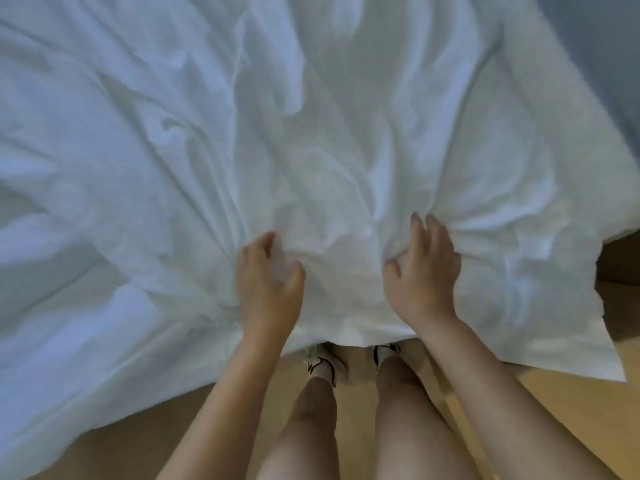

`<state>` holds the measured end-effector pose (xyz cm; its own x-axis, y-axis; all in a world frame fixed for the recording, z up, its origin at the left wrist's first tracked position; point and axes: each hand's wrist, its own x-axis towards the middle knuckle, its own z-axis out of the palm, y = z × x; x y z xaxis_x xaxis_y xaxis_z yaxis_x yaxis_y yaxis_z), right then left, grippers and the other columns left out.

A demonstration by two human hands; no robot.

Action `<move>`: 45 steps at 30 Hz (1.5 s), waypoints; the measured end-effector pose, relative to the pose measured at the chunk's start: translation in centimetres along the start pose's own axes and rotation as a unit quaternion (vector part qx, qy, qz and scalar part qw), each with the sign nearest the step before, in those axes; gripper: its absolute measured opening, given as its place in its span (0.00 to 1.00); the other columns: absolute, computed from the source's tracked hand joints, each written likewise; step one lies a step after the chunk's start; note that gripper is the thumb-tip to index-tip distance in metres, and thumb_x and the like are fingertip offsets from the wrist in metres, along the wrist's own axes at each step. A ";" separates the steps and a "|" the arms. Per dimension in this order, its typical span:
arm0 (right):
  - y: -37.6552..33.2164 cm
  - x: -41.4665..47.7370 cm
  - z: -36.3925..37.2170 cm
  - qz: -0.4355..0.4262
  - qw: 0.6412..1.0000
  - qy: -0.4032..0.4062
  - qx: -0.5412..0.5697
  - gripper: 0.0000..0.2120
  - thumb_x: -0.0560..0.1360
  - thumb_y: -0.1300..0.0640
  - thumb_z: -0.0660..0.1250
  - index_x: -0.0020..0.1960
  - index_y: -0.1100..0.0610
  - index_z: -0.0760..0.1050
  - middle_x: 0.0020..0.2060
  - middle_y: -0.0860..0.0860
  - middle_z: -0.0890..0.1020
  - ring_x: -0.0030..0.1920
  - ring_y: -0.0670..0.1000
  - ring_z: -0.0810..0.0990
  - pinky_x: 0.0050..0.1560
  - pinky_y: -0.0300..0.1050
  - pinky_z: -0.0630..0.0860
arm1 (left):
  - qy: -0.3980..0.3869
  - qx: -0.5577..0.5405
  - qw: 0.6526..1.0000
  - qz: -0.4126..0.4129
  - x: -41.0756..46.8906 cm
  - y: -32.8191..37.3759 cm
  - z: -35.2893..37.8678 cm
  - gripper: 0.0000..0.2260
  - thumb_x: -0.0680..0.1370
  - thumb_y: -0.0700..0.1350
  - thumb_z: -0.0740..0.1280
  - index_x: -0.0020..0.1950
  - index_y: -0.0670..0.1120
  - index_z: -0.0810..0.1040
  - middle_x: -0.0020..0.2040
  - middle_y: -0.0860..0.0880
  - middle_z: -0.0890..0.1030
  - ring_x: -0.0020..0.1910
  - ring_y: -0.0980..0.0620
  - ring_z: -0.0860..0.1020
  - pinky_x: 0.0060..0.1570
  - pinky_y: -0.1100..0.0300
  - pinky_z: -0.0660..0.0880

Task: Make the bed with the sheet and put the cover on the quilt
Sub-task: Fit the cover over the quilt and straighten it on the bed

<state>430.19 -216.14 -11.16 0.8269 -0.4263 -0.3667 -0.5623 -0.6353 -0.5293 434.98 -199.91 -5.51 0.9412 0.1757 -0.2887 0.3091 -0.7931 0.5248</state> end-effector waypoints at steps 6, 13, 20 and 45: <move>-9.2 -1.2 4.0 -0.113 0.983 -0.114 -0.089 0.35 0.74 0.48 0.64 0.76 0.53 0.52 0.75 0.55 0.55 0.74 0.58 0.51 0.70 0.65 0.48 | 0.172 -0.096 0.938 -0.287 4.7 -6.8 -7.6 0.48 0.65 0.53 0.78 0.75 0.41 0.53 0.73 0.41 0.58 0.72 0.43 0.58 0.69 0.49 0.59; -14.6 -1.7 6.5 -0.164 0.958 -0.152 -0.182 0.35 0.76 0.47 0.60 0.76 0.46 0.46 0.76 0.49 0.49 0.75 0.54 0.47 0.71 0.63 0.45 | -0.093 -0.550 0.796 -0.236 7.9 -8.1 -7.2 0.15 0.72 0.40 0.72 0.58 0.40 0.78 0.51 0.43 0.83 0.51 0.46 0.82 0.51 0.53 0.80; -15.4 -0.4 7.3 -0.169 0.935 -0.165 -0.265 0.43 0.73 0.55 0.66 0.77 0.53 0.41 0.77 0.52 0.47 0.76 0.54 0.46 0.75 0.53 0.47 | -0.348 -0.477 0.776 -0.220 11.1 -9.9 -7.6 0.06 0.73 0.38 0.70 0.49 0.44 0.80 0.44 0.46 0.85 0.44 0.48 0.83 0.45 0.54 0.80; -13.1 0.9 7.2 -0.166 0.921 -0.108 -0.336 0.44 0.68 0.50 0.72 0.76 0.55 0.50 0.66 0.59 0.64 0.65 0.59 0.64 0.66 0.50 0.62 | -0.098 -0.575 0.799 -0.146 3.2 -7.3 -4.7 0.24 0.63 0.38 0.76 0.58 0.46 0.76 0.56 0.45 0.81 0.56 0.50 0.80 0.54 0.55 0.78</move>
<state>438.28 -203.58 -10.06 0.8910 -0.0442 -0.4519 -0.0868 -0.9935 -0.0739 436.42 -190.77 -6.53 0.8015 0.0712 -0.5937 0.5389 0.3443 0.7688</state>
